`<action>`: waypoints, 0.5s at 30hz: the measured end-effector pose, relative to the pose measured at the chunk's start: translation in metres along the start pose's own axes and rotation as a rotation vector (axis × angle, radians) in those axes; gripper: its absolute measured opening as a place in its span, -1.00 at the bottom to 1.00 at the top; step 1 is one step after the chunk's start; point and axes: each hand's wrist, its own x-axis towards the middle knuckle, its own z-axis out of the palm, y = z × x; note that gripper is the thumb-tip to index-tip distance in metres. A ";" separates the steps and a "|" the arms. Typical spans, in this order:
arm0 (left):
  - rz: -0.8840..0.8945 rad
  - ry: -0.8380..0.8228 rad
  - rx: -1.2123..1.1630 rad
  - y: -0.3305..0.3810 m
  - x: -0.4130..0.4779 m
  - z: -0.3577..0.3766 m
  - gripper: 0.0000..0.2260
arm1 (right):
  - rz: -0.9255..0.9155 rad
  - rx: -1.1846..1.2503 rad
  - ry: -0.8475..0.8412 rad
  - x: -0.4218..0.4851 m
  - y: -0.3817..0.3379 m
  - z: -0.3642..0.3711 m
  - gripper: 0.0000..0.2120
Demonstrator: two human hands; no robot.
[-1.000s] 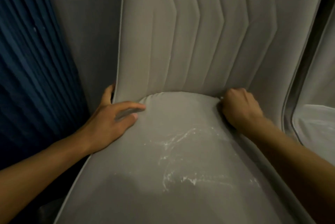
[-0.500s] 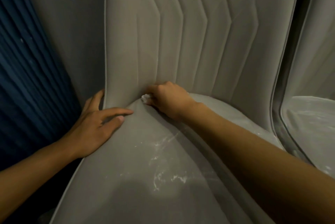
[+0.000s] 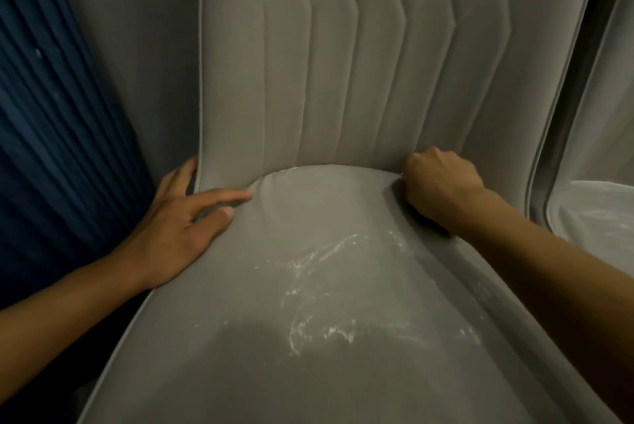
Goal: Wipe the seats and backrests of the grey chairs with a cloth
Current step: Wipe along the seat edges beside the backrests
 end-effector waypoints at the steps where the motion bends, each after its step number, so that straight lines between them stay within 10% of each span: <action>1: -0.003 0.000 0.007 0.000 0.000 0.000 -0.65 | -0.011 0.014 0.014 0.005 -0.010 -0.001 -0.81; 15: 0.023 -0.015 0.033 -0.001 -0.001 -0.002 -0.71 | -0.636 0.277 0.075 0.029 -0.123 0.000 -0.74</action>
